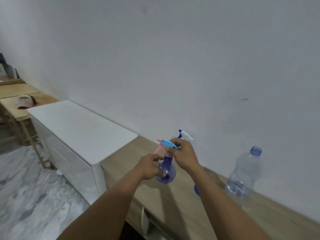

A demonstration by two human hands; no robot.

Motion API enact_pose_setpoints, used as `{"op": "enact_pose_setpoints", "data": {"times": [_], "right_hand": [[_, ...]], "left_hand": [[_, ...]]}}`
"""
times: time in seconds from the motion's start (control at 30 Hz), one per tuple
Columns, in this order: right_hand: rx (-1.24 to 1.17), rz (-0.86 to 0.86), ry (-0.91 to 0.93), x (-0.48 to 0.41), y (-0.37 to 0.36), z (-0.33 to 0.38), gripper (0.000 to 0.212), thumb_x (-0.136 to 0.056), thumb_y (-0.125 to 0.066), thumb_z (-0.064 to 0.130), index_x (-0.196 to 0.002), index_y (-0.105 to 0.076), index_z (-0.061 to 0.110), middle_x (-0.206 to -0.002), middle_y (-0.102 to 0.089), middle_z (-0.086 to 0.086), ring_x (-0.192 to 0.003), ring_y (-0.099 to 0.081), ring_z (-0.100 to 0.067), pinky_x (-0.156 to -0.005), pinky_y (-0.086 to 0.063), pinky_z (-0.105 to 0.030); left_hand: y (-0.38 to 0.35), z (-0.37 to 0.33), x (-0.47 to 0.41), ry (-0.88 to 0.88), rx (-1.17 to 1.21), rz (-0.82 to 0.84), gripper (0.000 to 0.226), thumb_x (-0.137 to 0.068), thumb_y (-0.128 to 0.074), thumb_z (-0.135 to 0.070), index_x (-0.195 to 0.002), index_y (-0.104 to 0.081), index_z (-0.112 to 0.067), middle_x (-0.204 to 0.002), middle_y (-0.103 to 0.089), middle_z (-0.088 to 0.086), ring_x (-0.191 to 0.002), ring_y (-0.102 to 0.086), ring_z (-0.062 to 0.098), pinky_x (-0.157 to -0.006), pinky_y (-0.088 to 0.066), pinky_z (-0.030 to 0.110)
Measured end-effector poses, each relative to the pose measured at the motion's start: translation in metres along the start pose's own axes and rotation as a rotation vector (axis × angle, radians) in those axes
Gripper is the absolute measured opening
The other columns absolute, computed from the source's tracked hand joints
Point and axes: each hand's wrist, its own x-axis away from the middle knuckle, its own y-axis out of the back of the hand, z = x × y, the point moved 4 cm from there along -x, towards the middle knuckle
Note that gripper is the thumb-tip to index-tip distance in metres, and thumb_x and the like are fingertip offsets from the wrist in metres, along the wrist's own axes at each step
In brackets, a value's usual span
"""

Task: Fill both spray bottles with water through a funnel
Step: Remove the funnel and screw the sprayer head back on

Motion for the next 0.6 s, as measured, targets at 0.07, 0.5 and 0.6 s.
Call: {"op": "enact_pose_setpoints", "data": {"times": [0.07, 0.5, 0.6], "right_hand": [[0.013, -0.023, -0.014, -0.016, -0.007, -0.001, 0.011, -0.089, -0.07, 0.016, -0.096, -0.07, 0.024, -0.09, -0.069, 0.012, -0.085, -0.066, -0.008, -0.077, -0.054, -0.027], [0.082, -0.241, -0.191, -0.118, -0.077, -0.045, 0.016, -0.088, -0.066, 0.006, -0.097, -0.066, 0.019, -0.09, -0.069, 0.007, -0.077, -0.063, -0.007, -0.063, -0.044, -0.008], [0.144, -0.248, -0.268, -0.141, -0.091, -0.067, 0.014, -0.092, -0.063, 0.009, -0.101, -0.067, 0.019, -0.091, -0.067, 0.009, -0.077, -0.059, -0.003, -0.063, -0.04, -0.002]], "left_hand": [[0.006, 0.005, -0.017, -0.025, 0.002, -0.006, 0.069, -0.058, -0.086, -0.034, -0.123, -0.066, -0.023, -0.116, -0.07, -0.002, -0.094, -0.068, 0.015, -0.084, -0.053, 0.029], [0.018, 0.073, -0.154, -0.186, 0.041, 0.138, 0.041, -0.062, -0.085, -0.015, -0.098, -0.066, -0.022, -0.085, -0.067, -0.007, -0.071, -0.061, 0.002, -0.068, -0.054, 0.024], [0.007, 0.093, -0.187, -0.21, -0.041, 0.192, 0.045, -0.067, -0.084, -0.01, -0.103, -0.062, -0.025, -0.081, -0.065, -0.007, -0.069, -0.062, -0.005, -0.066, -0.052, 0.012]]}}
